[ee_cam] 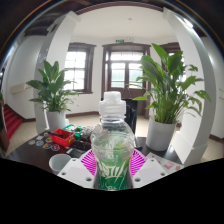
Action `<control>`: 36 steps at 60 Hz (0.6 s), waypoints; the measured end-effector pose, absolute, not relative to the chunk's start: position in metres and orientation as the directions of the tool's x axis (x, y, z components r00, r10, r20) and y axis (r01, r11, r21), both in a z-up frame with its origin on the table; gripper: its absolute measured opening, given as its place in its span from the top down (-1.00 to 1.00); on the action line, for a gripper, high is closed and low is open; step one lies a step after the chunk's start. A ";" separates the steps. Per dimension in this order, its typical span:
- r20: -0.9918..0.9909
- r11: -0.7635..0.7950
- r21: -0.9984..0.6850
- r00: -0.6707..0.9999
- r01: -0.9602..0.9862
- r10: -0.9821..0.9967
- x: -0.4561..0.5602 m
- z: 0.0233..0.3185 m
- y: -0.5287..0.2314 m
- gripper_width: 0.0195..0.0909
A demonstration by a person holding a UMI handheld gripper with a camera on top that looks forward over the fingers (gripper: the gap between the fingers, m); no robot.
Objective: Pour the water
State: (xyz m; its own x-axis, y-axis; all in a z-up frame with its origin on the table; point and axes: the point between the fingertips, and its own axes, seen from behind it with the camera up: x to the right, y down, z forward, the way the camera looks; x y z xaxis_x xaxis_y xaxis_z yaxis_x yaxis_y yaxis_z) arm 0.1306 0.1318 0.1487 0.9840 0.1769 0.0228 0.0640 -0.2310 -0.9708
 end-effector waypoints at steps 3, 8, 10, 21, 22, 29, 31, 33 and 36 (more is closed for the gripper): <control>-0.023 -0.223 -0.975 0.983 0.018 0.182 0.136 0.143 0.134 0.50; -0.058 -0.194 -0.981 0.983 -0.024 0.176 0.135 0.136 0.136 0.49; -0.059 -0.185 -0.982 0.984 -0.026 0.170 0.133 0.134 0.135 0.49; -0.034 -0.163 -0.987 0.981 -0.002 0.192 0.124 0.111 0.137 0.46; -0.026 -0.154 -0.988 0.981 0.004 0.195 0.123 0.110 0.136 0.45; -0.008 -0.123 -0.992 0.985 0.014 0.173 0.124 0.112 0.134 0.46; -0.010 -0.124 -0.992 0.986 0.011 0.169 0.125 0.112 0.135 0.46; -0.013 -0.124 -0.992 0.986 0.008 0.167 0.125 0.113 0.136 0.46; -0.015 -0.126 -0.992 0.986 0.006 0.167 0.125 0.112 0.135 0.43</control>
